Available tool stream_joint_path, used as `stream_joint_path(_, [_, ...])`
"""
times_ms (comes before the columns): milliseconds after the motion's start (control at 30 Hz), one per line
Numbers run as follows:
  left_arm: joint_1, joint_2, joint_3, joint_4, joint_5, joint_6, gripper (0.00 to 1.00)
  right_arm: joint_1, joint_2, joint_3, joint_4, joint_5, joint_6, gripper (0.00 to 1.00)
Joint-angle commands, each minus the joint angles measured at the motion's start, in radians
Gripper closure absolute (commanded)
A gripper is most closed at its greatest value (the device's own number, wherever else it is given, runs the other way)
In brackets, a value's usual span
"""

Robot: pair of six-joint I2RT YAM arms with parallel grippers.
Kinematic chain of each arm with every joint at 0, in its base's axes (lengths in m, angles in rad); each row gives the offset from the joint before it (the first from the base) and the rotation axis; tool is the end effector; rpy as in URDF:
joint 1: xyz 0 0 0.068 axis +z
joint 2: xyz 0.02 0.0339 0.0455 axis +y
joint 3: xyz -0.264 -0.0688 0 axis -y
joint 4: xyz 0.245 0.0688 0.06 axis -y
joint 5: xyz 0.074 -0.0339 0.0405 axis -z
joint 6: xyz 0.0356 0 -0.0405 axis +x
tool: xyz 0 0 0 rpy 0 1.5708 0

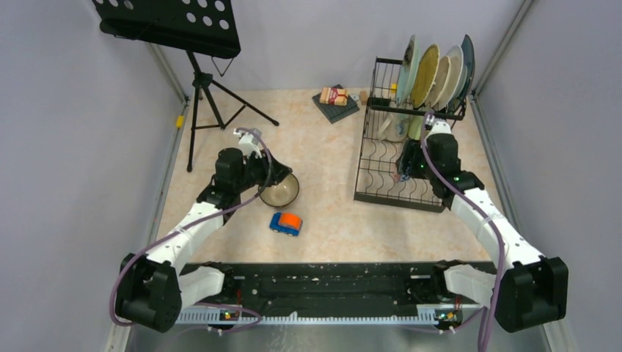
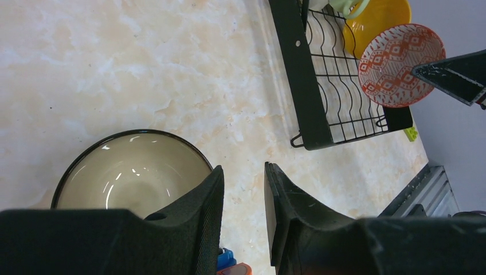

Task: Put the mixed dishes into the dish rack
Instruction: Insert the bowl into the dish rack.

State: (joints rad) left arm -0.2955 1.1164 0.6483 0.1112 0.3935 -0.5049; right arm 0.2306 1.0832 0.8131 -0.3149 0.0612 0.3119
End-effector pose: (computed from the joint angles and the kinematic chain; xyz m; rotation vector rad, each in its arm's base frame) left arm 0.2352 -0.0859 0.2564 0.0659 2.0073 -0.9034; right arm 0.2339 0.0527 0.2787 0.1235 2.1614 0.2477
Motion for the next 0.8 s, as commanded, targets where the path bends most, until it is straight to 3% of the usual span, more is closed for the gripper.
stream_joint_path(0, [0.003, -0.037, 0.006, 0.011, -0.019, 0.022, 0.64, -0.014, 0.049, 0.077, 0.092, 0.097, -0.092, 0.73])
stream_joint_path(767, [0.002, -0.104, -0.049, 0.002, -0.036, 0.022, 0.64, -0.05, 0.267, -0.023, 0.548, 0.213, -0.189, 0.73])
